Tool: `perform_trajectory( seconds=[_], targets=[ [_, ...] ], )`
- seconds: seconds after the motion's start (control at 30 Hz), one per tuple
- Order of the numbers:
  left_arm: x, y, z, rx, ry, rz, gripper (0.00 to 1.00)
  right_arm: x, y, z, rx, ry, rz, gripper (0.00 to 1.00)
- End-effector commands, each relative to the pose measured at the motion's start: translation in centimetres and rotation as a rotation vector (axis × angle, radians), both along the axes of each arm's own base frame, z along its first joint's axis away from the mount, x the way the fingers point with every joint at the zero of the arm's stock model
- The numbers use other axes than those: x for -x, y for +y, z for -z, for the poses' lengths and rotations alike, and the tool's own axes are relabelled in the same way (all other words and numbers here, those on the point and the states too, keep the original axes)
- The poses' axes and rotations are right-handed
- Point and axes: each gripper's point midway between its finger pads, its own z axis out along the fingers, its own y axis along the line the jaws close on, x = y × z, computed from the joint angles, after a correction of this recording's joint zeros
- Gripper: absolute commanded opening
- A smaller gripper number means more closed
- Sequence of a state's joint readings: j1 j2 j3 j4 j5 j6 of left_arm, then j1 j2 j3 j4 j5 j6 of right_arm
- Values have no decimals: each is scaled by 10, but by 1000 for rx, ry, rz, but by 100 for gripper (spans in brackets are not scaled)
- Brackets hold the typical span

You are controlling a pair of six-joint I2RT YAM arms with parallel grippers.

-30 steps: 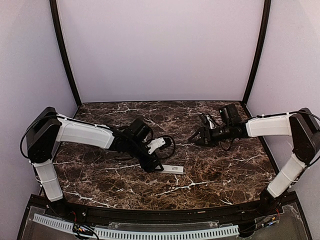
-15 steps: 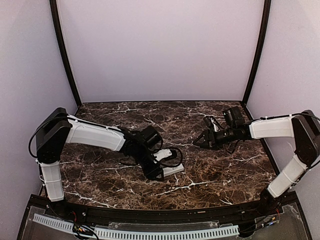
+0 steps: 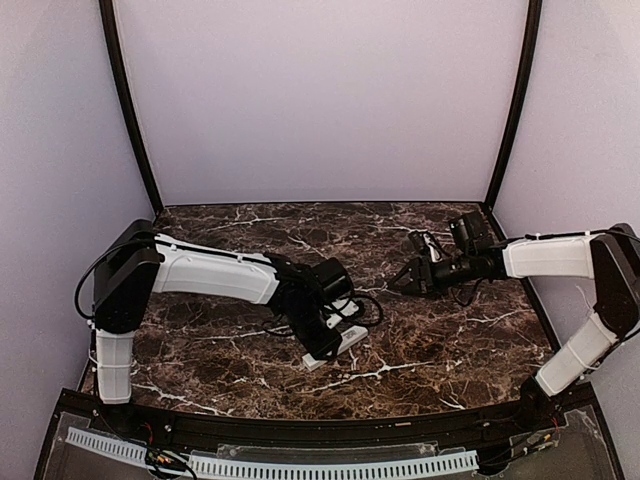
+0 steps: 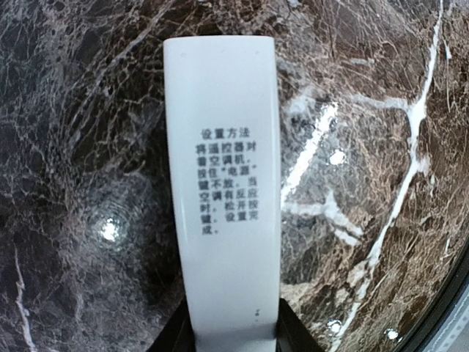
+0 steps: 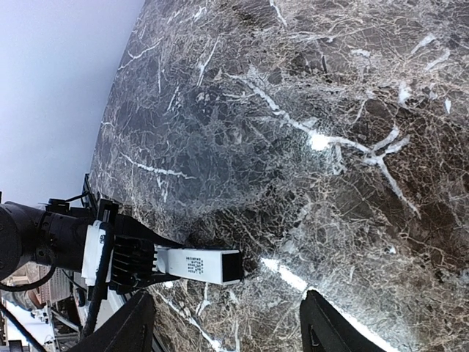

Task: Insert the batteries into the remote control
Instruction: Pick up the remote control from the center of the board.

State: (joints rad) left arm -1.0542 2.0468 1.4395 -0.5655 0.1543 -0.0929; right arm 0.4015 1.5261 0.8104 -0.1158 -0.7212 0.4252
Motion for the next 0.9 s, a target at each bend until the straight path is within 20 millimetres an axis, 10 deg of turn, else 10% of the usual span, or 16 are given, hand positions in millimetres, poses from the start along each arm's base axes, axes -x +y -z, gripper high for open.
perform_trajectory(
  seconds=[0.0, 0.43, 0.87],
  targets=[
    [-4, 12, 6, -109, -10, -78, 32, 3, -4, -2, 1, -14, 2, 67],
    [-28, 4, -9, -99, -49, -272, 3, 3, -6, -8, -3, -27, 5, 67],
    [-65, -28, -112, 382, 156, -462, 0, 10, 0, -65, -156, -134, -83, 70]
  ],
)
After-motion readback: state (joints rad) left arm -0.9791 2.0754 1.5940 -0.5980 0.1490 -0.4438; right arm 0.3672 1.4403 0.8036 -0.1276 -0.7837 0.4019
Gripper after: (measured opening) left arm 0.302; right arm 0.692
